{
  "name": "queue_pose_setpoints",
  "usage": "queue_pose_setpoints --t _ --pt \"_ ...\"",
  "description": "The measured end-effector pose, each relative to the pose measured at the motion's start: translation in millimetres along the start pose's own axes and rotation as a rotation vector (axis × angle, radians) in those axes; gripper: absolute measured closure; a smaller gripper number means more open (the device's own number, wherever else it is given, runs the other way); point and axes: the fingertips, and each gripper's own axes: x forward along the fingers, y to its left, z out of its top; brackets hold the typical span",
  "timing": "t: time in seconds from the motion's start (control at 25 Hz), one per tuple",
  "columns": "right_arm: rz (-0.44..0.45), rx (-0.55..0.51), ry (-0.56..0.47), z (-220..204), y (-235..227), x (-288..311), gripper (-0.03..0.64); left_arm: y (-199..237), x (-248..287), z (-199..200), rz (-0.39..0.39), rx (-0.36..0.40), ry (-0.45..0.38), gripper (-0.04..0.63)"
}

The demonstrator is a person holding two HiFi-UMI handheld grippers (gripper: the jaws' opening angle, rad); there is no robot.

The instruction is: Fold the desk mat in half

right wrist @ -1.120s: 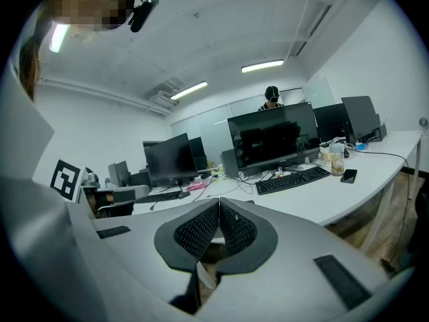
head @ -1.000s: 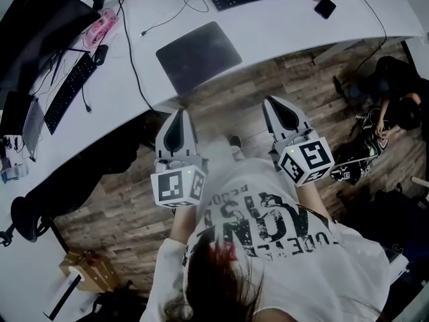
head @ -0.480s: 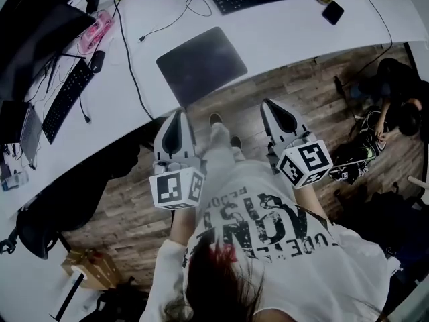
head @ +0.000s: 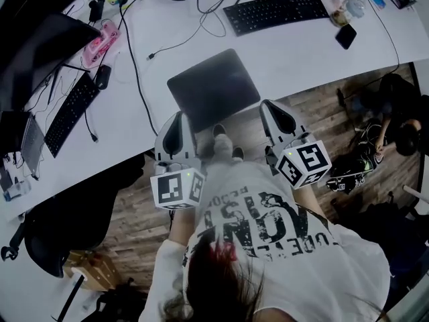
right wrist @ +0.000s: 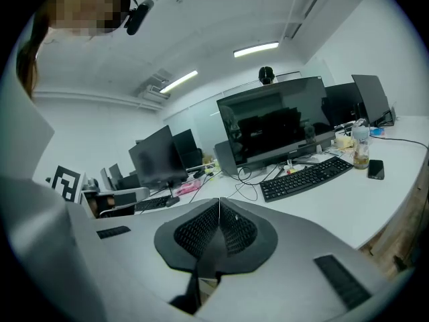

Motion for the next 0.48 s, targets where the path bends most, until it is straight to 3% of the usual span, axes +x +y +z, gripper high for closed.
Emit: queue_pose_setpoints --t 0.48 --pt "0.038 -0.011 0.009 17.1 3.8 53.1 0.615 40.2 22.5 7.9 0.054 -0.031 0.01 0.594"
